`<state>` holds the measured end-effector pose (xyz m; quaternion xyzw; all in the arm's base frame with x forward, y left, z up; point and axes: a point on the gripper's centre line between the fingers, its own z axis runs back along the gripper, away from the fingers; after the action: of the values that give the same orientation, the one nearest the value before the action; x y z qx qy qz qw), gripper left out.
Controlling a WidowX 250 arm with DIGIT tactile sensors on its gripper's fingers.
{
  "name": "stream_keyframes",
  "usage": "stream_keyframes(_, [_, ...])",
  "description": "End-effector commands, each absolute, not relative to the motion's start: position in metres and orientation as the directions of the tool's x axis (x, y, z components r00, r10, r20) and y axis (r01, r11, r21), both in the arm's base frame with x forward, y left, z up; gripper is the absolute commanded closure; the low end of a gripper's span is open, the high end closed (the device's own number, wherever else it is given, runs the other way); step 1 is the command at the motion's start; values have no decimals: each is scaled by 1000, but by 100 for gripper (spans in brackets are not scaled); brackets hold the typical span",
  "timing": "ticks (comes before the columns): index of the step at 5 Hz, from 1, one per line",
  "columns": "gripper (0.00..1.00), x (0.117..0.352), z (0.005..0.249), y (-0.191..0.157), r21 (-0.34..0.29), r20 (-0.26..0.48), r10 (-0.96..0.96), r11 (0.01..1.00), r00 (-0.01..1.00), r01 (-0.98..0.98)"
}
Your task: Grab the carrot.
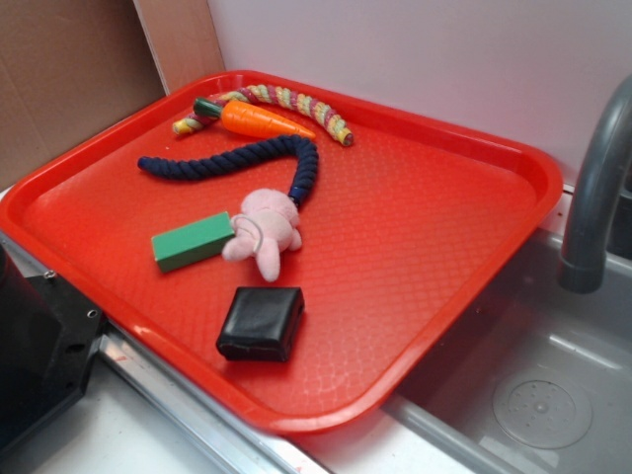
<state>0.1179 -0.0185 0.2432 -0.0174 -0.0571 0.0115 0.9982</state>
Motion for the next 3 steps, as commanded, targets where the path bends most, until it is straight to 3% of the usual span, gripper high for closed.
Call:
stream_keyframes(1, [0,118,243,-19,-36,114,25,999,993,-21])
stream_keyframes(2, [0,136,201,1,19,-77,215,977,974,-214])
stream_keyframes(3, [0,166,183,18,32,-16,414,910,910,-414])
